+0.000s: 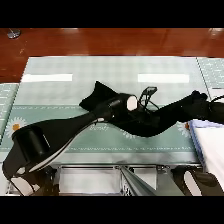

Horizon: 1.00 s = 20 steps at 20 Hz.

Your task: Fold the shirts.

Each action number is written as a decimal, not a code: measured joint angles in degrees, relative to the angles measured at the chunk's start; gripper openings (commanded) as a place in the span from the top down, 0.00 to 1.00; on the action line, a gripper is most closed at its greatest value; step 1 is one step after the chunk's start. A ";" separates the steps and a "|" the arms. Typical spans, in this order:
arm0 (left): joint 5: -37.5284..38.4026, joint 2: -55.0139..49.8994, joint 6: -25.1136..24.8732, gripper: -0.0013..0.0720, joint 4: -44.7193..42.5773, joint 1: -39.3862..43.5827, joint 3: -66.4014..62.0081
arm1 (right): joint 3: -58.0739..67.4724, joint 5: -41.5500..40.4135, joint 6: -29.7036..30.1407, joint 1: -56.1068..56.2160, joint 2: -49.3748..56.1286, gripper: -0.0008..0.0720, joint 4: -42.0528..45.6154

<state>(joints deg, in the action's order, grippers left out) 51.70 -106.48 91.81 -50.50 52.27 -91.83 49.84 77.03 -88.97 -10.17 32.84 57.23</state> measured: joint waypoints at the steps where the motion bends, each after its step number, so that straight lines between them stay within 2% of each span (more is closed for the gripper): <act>1: 1.57 0.72 -0.28 0.95 -0.04 -2.40 -0.72 | 0.04 0.04 0.02 0.15 0.13 0.96 -0.13; 5: 7.30 6.99 -0.76 0.95 -0.74 -17.53 -2.01 | 2.56 -1.51 0.20 6.21 4.17 0.96 -1.01; 8: 11.87 14.95 0.13 0.95 -4.33 -31.45 -2.23 | 8.13 -4.96 -0.68 15.69 12.59 0.96 -1.20; 13: 14.73 35.76 -0.33 0.95 -9.16 -52.39 3.32 | 25.20 -9.75 -1.33 30.32 35.98 0.96 -1.11; 17: 13.94 54.93 -1.86 0.95 -9.66 -59.28 15.28 | 40.37 -11.34 -2.21 38.16 55.84 0.94 -1.31; 18: 13.60 59.10 -2.08 0.95 -8.76 -59.39 18.86 | 43.82 -12.04 -2.51 39.69 60.30 0.59 -1.62; 19: 12.81 63.21 -2.16 0.95 -7.67 -58.99 22.82 | 46.69 -13.18 -2.69 40.94 64.39 0.12 -2.25; 20: 11.96 66.40 -2.25 0.95 -6.78 -58.31 26.45 | 49.07 -13.99 -3.08 41.68 67.67 0.13 -3.02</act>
<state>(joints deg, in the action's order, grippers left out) 63.66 -40.07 89.56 -57.28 -6.04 -65.39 98.91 63.05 -92.05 31.51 100.51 54.22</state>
